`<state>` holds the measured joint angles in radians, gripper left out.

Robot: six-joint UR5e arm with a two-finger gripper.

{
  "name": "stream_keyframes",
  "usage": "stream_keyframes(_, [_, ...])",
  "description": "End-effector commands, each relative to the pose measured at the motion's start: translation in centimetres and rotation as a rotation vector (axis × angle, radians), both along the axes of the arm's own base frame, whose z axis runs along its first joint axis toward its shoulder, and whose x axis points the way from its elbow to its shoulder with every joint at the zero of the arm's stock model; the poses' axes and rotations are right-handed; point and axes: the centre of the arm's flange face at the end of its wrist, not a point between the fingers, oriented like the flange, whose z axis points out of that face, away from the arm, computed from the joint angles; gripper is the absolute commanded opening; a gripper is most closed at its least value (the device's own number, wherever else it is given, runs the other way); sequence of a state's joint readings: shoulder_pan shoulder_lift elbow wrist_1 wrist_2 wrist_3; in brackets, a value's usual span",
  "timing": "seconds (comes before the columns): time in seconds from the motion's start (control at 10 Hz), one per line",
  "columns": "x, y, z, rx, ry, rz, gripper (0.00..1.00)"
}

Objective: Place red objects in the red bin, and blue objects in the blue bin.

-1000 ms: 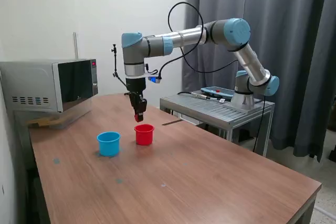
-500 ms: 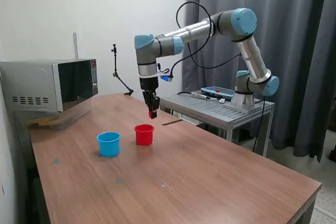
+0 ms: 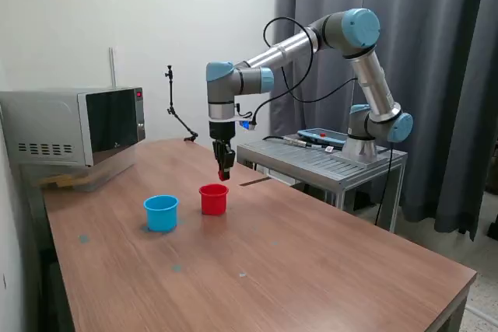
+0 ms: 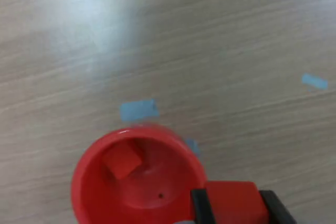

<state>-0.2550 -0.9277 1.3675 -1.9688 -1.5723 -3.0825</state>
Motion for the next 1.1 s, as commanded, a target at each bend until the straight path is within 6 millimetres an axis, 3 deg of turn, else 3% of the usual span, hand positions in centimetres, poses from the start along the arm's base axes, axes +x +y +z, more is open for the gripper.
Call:
stream_keyframes(0.0, [0.5, 2.2, -0.5, 0.007, 0.026, -0.031, 0.00])
stream_keyframes(0.6, [1.2, 5.6, -1.5, -0.009, 0.068, -0.083, 0.00])
stream_keyframes(1.0, [0.8, 5.7, -0.9, -0.012, 0.091, -0.077, 0.00])
